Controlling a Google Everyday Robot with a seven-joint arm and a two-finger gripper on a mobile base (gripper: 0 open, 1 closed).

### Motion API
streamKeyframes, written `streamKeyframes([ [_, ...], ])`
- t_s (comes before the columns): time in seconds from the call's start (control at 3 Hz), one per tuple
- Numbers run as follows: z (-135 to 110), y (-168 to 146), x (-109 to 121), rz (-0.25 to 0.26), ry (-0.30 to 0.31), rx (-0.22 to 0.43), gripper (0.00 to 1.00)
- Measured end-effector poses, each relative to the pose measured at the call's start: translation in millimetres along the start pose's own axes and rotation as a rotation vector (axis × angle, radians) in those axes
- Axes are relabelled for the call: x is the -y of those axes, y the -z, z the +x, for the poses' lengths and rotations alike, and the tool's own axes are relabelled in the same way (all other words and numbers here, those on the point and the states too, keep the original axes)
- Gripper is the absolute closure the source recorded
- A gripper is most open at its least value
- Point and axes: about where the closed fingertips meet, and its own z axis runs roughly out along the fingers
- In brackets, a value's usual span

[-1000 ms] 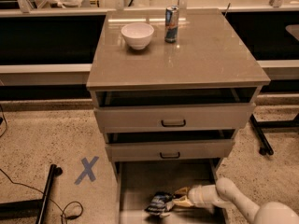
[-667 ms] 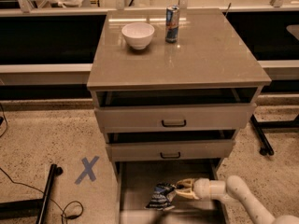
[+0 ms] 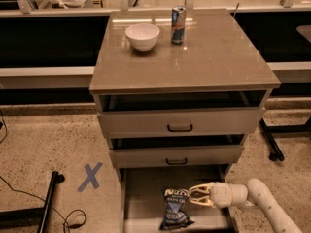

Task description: Pick blue chip bag from bottom drawer and place on counter

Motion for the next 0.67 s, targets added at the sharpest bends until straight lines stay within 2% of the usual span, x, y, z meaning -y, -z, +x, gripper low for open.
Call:
streamKeyframes([
  [0.33, -78, 12, -7, -0.029, 0.166, 0.014, 1.0],
  [0.67, -160, 32, 0, -0.022, 0.332, -0.049, 1.0],
])
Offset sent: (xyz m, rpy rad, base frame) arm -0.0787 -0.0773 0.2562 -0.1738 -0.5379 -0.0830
